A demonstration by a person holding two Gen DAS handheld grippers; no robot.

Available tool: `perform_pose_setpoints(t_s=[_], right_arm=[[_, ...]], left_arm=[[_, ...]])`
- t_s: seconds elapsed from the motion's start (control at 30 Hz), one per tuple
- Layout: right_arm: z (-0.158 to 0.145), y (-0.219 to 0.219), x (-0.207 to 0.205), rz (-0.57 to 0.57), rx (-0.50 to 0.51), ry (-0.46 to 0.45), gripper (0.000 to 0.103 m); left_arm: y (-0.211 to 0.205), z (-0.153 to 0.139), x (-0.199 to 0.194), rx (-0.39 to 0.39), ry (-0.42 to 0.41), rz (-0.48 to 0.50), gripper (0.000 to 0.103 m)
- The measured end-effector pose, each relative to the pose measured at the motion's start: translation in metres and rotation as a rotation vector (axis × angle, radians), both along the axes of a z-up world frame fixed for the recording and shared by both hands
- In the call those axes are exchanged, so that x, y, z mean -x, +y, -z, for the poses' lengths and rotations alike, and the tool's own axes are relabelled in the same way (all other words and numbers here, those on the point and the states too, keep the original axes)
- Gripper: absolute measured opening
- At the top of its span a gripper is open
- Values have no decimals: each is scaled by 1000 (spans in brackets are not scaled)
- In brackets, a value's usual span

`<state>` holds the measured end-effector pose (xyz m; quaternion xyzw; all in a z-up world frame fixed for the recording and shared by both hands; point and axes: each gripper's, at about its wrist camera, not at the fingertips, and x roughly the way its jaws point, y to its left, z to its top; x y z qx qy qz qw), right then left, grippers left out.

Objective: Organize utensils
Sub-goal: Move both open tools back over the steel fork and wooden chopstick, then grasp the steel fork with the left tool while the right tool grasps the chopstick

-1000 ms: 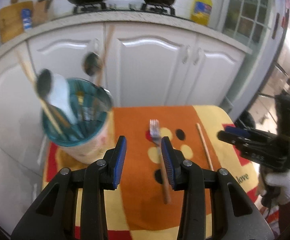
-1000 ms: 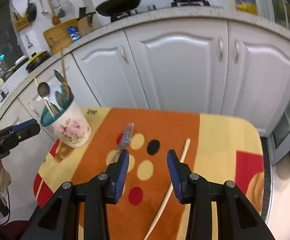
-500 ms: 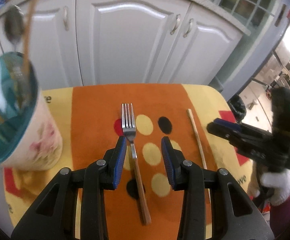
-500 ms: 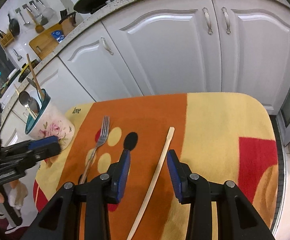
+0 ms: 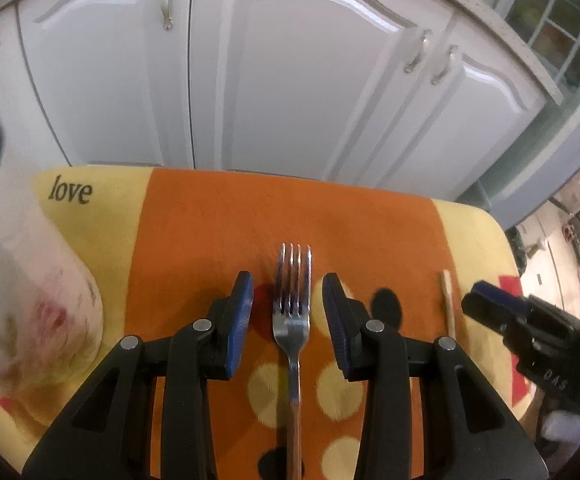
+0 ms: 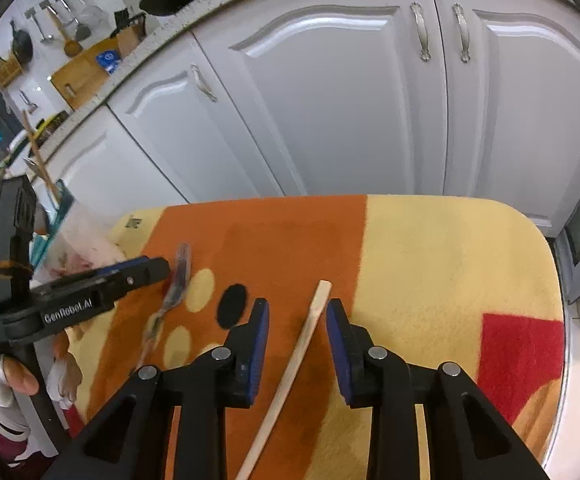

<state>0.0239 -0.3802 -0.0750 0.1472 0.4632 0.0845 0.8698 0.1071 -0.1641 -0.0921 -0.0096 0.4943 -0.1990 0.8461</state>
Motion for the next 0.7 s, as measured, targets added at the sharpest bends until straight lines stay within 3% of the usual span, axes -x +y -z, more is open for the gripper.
perform_pose_setpoints(t_s=[0.2, 0.3, 0.33, 0.47, 0.5, 0.53, 0.7], right_arm=[[15, 3, -11, -6, 21, 58, 29], [19, 5, -16, -7, 20, 63, 29], [19, 6, -17, -9, 21, 59, 29], [21, 8, -18, -34, 9, 59, 8], [22, 8, -16, -42, -1, 59, 7], [21, 9, -15, -50, -9, 55, 6], [22, 16, -4, -73, -2, 56, 5]], left_arm=[[-4, 2, -9, -10, 24, 2, 33], [-4, 4, -11, 6, 43, 16, 18], [-6, 4, -11, 5, 41, 18, 18], [-5, 1, -6, -2, 37, 39, 18], [-4, 0, -5, 8, 43, 43, 18], [-2, -1, -2, 16, 46, 50, 5], [-3, 2, 8, -3, 55, 96, 2]])
